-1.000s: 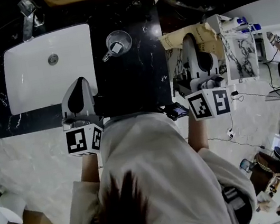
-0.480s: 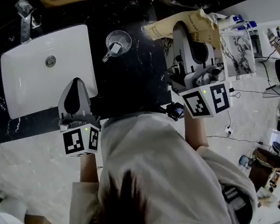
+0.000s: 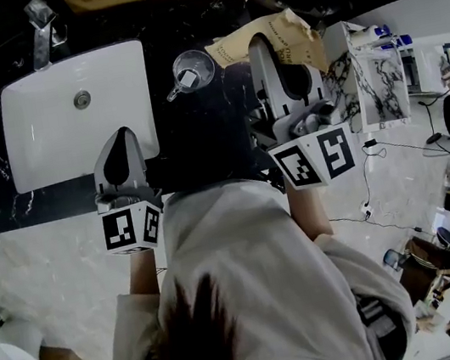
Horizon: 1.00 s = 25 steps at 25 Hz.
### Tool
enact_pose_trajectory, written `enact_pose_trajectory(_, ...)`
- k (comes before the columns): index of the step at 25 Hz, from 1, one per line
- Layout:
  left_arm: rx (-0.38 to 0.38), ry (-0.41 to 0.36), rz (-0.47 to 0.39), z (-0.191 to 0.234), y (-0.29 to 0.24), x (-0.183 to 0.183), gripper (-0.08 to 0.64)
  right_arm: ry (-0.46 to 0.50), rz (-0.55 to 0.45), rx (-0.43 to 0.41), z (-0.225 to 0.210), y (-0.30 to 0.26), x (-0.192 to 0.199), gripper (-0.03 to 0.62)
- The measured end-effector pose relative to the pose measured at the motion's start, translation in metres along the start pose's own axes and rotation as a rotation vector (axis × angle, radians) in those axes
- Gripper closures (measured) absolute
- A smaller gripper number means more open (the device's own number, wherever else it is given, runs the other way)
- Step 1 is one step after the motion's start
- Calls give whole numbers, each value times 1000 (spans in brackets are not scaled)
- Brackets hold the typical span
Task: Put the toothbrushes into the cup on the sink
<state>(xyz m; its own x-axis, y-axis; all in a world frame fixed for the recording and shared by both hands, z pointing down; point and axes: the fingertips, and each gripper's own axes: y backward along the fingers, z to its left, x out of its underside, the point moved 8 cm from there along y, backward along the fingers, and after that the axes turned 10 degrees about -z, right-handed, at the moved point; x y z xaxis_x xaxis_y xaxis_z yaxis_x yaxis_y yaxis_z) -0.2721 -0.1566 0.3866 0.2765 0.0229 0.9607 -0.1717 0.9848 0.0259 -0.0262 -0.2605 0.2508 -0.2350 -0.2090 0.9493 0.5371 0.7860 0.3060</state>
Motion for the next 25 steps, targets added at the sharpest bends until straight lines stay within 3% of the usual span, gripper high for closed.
enact_pose_trajectory(25, 6, 16, 20, 9, -22, 6, 551, -57, 170, -56, 8, -11, 86, 537)
